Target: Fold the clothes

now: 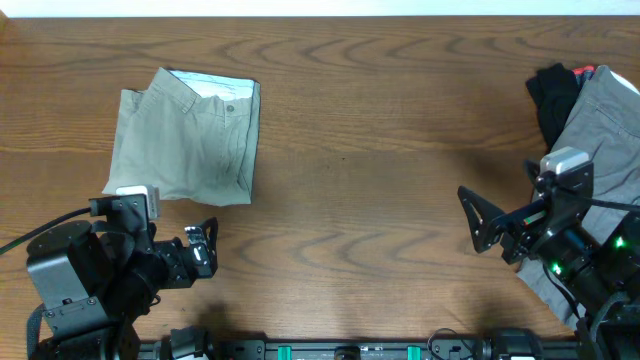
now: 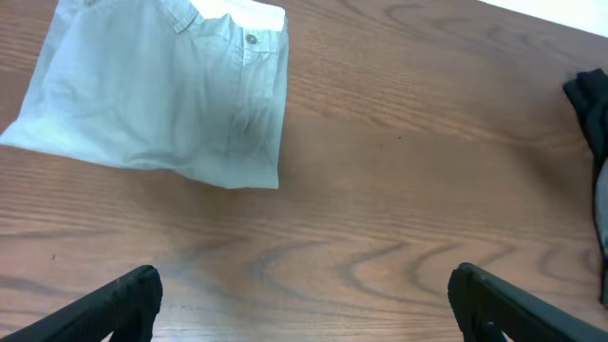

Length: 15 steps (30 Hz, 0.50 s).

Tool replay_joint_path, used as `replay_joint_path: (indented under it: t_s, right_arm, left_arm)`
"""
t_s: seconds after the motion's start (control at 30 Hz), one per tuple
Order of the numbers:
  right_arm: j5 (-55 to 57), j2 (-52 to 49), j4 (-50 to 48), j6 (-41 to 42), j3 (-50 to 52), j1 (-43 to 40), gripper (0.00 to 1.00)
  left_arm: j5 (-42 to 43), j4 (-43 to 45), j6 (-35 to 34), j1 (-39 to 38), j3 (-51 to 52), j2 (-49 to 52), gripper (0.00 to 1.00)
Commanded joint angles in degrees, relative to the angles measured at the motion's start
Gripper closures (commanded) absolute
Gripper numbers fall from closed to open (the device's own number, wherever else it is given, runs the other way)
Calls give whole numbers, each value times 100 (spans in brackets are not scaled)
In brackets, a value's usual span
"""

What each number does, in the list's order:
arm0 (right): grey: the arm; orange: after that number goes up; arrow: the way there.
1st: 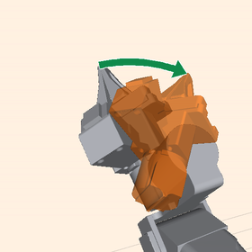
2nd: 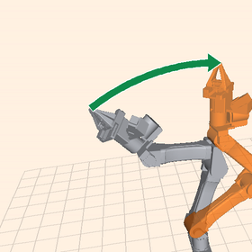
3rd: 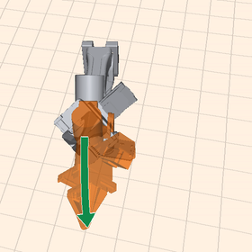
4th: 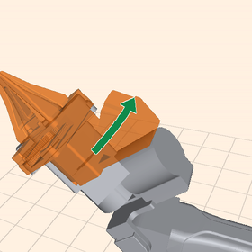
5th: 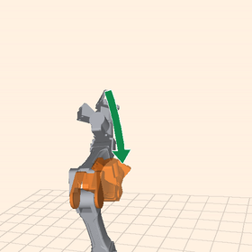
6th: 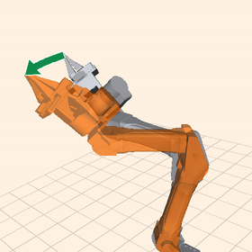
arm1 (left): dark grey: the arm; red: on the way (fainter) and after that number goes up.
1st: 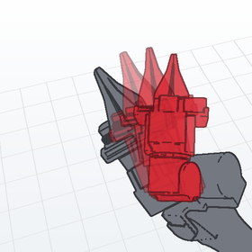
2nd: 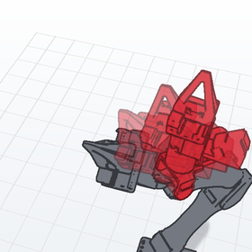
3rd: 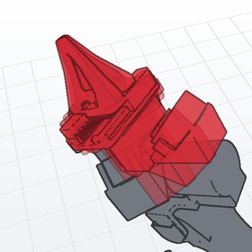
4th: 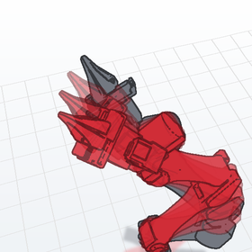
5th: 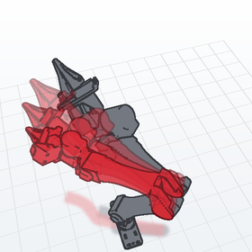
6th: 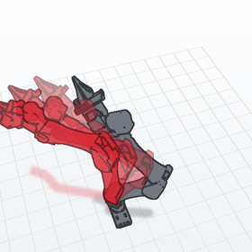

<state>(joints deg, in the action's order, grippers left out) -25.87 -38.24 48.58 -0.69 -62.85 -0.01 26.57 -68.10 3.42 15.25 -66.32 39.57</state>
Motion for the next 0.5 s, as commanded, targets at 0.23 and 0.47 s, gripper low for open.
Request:
replay_joint_path:
  t_s: [0.23,0.47]
  right_arm:
    - [37,245,678,-68,0,190,1]
    - [654,1106,673,-216,232,188,1]
  left_arm:
    - [-13,4,-92,-22,-33,2,2]
    - [-13,2,-92,-22,-33,2,2]
